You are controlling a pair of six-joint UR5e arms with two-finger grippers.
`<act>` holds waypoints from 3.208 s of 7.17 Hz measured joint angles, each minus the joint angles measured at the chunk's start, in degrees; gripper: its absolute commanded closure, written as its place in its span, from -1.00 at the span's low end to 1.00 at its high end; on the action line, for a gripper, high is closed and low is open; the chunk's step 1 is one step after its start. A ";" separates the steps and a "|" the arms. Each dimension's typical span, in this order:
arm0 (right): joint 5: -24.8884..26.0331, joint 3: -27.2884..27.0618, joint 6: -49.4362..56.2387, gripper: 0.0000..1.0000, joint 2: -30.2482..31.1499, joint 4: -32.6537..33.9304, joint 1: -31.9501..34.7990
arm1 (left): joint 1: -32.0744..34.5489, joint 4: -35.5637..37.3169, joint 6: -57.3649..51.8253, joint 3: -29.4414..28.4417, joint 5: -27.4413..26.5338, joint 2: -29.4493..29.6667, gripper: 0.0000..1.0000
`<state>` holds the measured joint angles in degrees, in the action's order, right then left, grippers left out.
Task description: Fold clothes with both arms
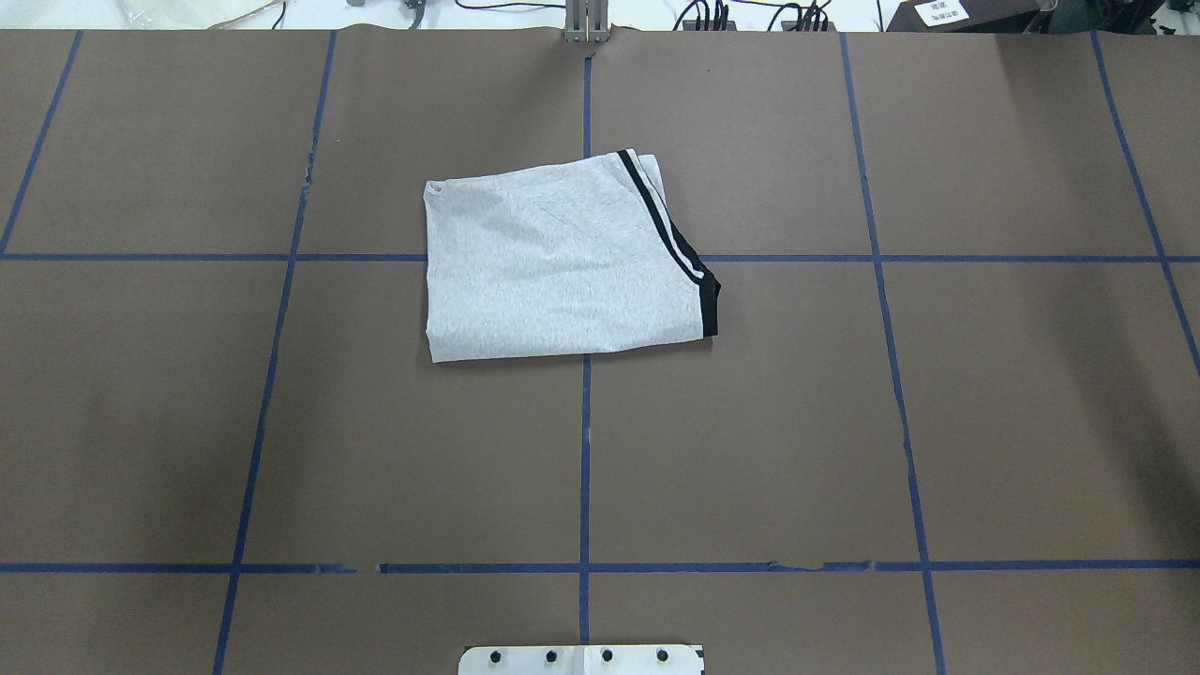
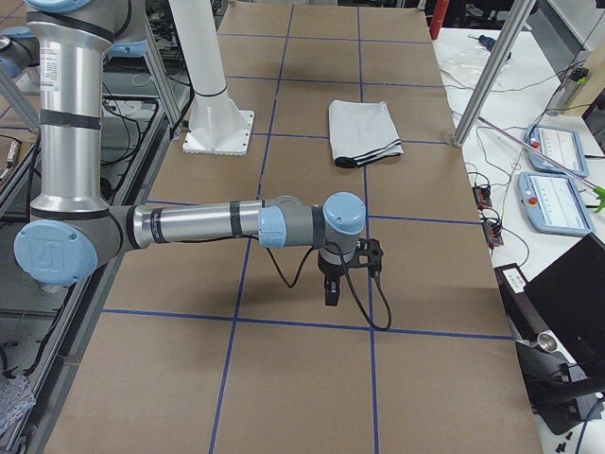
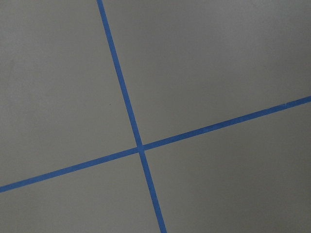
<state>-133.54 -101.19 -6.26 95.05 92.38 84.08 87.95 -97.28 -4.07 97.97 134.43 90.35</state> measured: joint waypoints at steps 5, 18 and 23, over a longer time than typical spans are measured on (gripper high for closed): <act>0.16 1.61 -0.49 -1.00 -0.34 -0.57 0.38 | 0.92 -0.09 0.05 3.47 -0.04 -1.59 -1.00; -0.57 3.48 -0.69 -1.00 -1.01 -0.62 0.33 | 1.68 -0.95 2.73 -1.93 -0.55 -1.45 -1.00; -0.44 3.20 -0.60 -1.00 -0.97 -0.68 0.30 | 1.66 -1.54 4.00 -1.28 -0.50 -1.23 -1.00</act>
<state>-133.98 -97.99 -6.87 94.08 91.69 84.38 89.61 -98.81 -0.07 96.69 133.93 89.12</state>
